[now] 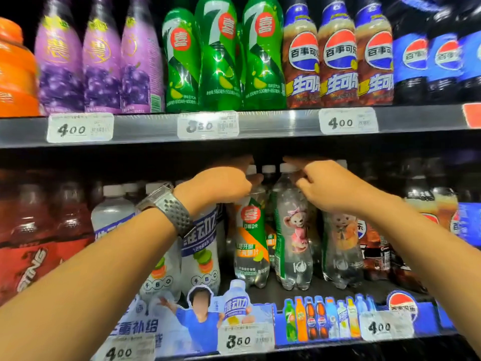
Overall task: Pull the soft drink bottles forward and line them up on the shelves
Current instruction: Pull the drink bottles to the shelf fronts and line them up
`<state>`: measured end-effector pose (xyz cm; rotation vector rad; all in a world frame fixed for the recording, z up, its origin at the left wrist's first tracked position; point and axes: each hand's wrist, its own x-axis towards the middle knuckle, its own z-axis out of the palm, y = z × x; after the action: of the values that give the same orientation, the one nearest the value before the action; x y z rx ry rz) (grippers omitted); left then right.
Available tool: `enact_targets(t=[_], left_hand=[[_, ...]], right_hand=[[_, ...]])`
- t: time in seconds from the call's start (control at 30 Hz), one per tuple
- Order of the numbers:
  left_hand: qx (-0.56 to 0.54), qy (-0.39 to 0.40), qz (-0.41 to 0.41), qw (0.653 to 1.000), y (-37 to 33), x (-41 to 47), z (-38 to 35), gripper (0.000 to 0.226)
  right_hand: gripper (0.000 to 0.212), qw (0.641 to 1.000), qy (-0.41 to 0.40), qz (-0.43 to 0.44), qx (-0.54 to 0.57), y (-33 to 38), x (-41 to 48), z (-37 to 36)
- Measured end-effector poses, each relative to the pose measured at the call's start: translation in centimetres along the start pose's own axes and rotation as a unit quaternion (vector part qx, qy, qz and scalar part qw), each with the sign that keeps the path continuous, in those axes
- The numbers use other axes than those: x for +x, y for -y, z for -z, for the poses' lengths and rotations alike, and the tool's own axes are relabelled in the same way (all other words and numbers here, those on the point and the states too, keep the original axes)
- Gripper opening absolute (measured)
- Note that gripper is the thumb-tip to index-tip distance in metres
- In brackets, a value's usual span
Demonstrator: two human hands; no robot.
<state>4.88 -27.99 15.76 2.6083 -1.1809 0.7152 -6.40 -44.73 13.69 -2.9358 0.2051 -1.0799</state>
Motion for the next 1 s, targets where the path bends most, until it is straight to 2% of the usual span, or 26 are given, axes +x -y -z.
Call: enact_targets(t=[0.07,0.17,0.23,0.43,0.57,0.73,0.83,0.9,1.0], left_hand=[[-0.007,-0.026,0.006,1.0,-0.4,0.5,0.2,0.053],[-0.015,-0.055,0.002,0.998,-0.4,0.6,0.6,0.041],[-0.026,-0.062,-0.009,0.998,-0.1,0.2,0.9,0.038],[-0.022,-0.056,-0.027,0.998,0.8,-1.0,1.3,0.033],[-0.021,-0.063,-0.028,0.997,1.2,-1.3,1.0,0.033],[-0.039,-0.073,-0.037,0.996,1.9,-1.5,0.9,0.034],[-0.049,-0.088,-0.052,0.994,1.7,-1.3,0.6,0.031],[-0.059,-0.1,-0.054,0.992,1.7,-1.1,0.4,0.029],[-0.063,-0.121,-0.047,0.989,1.7,-0.9,-0.1,0.028]], right_hand=[[0.03,1.0,0.016,-0.021,-0.009,0.2,0.4,0.1],[0.007,0.999,0.0,-0.017,0.027,0.3,1.0,0.3],[0.028,0.999,-0.003,-0.009,0.044,0.5,1.2,0.3],[0.042,0.994,0.002,-0.05,0.095,1.4,1.7,0.2],[0.04,0.996,0.008,-0.049,0.079,2.2,1.7,-0.1],[0.037,0.991,0.02,-0.097,0.093,2.2,1.3,0.8],[0.041,0.997,-0.001,-0.073,0.039,2.5,1.7,0.4],[0.046,0.996,-0.011,-0.088,0.007,2.9,2.0,-0.1],[0.044,0.991,0.048,-0.117,-0.035,3.2,2.0,0.3]])
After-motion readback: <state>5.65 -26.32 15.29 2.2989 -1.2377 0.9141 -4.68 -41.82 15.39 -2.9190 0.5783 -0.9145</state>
